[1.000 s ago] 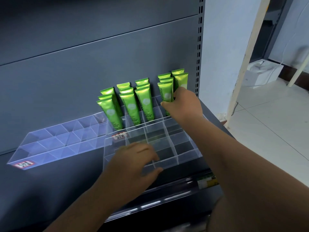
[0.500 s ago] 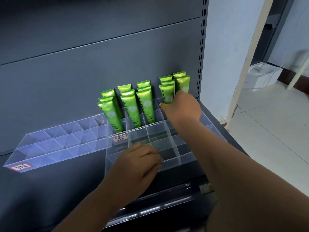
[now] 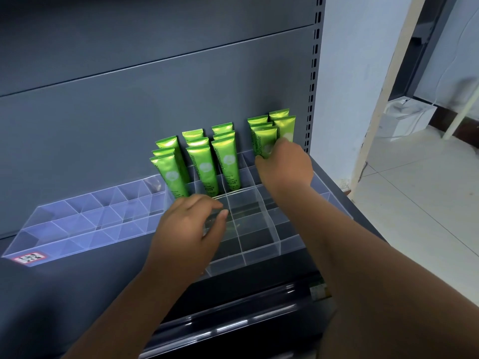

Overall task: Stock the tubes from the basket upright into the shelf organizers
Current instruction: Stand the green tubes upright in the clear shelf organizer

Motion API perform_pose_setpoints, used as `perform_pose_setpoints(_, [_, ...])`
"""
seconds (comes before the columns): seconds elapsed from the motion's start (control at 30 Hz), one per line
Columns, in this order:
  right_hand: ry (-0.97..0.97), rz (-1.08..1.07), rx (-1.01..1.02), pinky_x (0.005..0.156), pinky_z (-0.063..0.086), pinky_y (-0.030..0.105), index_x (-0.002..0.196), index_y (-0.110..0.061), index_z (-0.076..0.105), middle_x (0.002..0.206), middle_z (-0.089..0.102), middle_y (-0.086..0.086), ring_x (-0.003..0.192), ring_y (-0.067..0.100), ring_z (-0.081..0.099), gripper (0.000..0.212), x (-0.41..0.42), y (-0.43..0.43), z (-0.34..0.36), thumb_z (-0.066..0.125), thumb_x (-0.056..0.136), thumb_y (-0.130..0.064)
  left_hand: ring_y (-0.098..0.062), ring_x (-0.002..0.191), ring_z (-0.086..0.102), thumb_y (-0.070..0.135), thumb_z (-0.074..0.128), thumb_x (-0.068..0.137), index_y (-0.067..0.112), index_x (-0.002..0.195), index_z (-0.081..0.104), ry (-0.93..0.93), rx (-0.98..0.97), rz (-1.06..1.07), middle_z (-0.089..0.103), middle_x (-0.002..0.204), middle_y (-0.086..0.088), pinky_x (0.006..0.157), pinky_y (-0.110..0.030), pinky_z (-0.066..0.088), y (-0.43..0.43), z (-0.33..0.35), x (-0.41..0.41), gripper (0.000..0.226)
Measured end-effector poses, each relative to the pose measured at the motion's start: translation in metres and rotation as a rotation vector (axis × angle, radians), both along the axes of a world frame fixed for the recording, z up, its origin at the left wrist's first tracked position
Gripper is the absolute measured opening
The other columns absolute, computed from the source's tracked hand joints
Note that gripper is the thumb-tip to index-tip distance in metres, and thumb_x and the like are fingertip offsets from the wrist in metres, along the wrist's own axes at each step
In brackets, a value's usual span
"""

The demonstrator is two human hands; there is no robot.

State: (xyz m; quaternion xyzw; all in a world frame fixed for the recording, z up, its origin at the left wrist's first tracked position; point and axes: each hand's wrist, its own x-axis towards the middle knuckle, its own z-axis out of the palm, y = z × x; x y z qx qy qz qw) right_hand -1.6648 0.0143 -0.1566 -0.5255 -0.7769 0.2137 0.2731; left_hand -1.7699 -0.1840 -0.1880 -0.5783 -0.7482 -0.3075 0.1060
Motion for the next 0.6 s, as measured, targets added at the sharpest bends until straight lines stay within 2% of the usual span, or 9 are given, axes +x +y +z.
perform_pose_setpoints(0.13, [-0.006,-0.007,-0.010,0.065,0.038,0.032,0.091,-0.019,0.047,0.084,0.050,0.001,0.076,0.028,0.049,0.020,-0.001,-0.001,0.000,0.062,0.092,-0.032,-0.011,0.099,0.055,0.045,0.048,0.099,0.023,0.104,0.071,-0.013,-0.029,0.088,0.068,0.102,0.013,0.079,-0.029,0.042,0.002,0.001,-0.003,0.032])
perform_pose_setpoints(0.23, [-0.023,-0.016,-0.029,0.061,0.037,0.030,0.087,-0.019,0.048,0.079,0.050,0.000,0.075,0.028,0.052,0.021,0.001,-0.005,0.000,0.064,0.091,-0.032,-0.014,0.100,0.055,0.046,0.047,0.099,0.022,0.105,0.071,-0.003,-0.045,0.142,0.069,0.102,0.010,0.081,-0.031,0.044,0.001,0.002,-0.003,0.034])
perform_pose_setpoints(0.3, [-0.044,-0.017,-0.042,0.062,0.038,0.031,0.086,-0.019,0.051,0.084,0.054,0.001,0.080,0.029,0.058,0.021,0.002,-0.009,0.000,0.065,0.090,-0.034,-0.018,0.101,0.056,0.047,0.046,0.099,0.020,0.107,0.071,0.012,-0.055,0.186,0.070,0.102,0.007,0.082,-0.035,0.047,0.000,0.004,-0.002,0.038])
perform_pose_setpoints(0.33, [-0.066,-0.017,-0.045,0.064,0.041,0.032,0.093,-0.017,0.056,0.091,0.058,0.004,0.087,0.030,0.061,0.021,0.003,-0.013,0.000,0.064,0.090,-0.037,-0.020,0.101,0.056,0.048,0.045,0.099,0.019,0.109,0.070,0.018,-0.059,0.208,0.070,0.101,0.005,0.082,-0.036,0.048,0.000,0.006,-0.002,0.040])
perform_pose_setpoints(0.37, [-0.109,-0.020,-0.035,0.068,0.044,0.034,0.105,-0.013,0.060,0.101,0.061,0.006,0.098,0.031,0.062,0.031,0.004,-0.017,0.000,0.063,0.091,-0.041,-0.023,0.100,0.057,0.048,0.044,0.099,0.017,0.110,0.070,0.028,-0.061,0.228,0.070,0.100,0.002,0.081,-0.037,0.048,-0.001,0.008,-0.001,0.042])
perform_pose_setpoints(0.43, [-0.226,-0.027,0.017,0.084,0.049,0.040,0.128,-0.005,0.055,0.122,0.061,0.012,0.115,0.032,0.058,0.058,0.007,-0.030,0.000,0.055,0.094,-0.052,-0.028,0.100,0.059,0.047,0.045,0.098,0.014,0.113,0.069,0.061,-0.065,0.272,0.071,0.102,-0.003,0.081,-0.039,0.049,-0.005,0.013,-0.001,0.044])
perform_pose_setpoints(0.47, [-0.269,-0.028,0.050,0.093,0.049,0.042,0.134,-0.003,0.052,0.127,0.060,0.014,0.119,0.033,0.056,0.066,0.008,-0.039,0.001,0.049,0.096,-0.057,-0.031,0.102,0.060,0.047,0.046,0.098,0.012,0.115,0.069,0.078,-0.077,0.297,0.072,0.105,-0.005,0.082,-0.040,0.050,-0.007,0.015,-0.002,0.045])
perform_pose_setpoints(0.53, [-0.321,0.012,0.114,0.100,0.047,0.045,0.134,-0.003,0.051,0.129,0.061,0.016,0.121,0.034,0.055,0.070,0.011,-0.064,0.002,0.039,0.098,-0.062,-0.035,0.108,0.061,0.048,0.045,0.098,0.010,0.120,0.066,0.105,-0.125,0.344,0.071,0.114,-0.009,0.086,-0.044,0.051,-0.013,0.019,-0.003,0.049])
perform_pose_setpoints(0.6, [-0.294,0.087,0.178,0.099,0.046,0.046,0.126,-0.008,0.055,0.123,0.064,0.013,0.118,0.033,0.056,0.063,0.011,-0.091,0.002,0.037,0.099,-0.061,-0.036,0.117,0.059,0.049,0.042,0.098,0.010,0.127,0.063,0.121,-0.168,0.383,0.069,0.123,-0.011,0.092,-0.047,0.050,-0.022,0.022,-0.006,0.053])
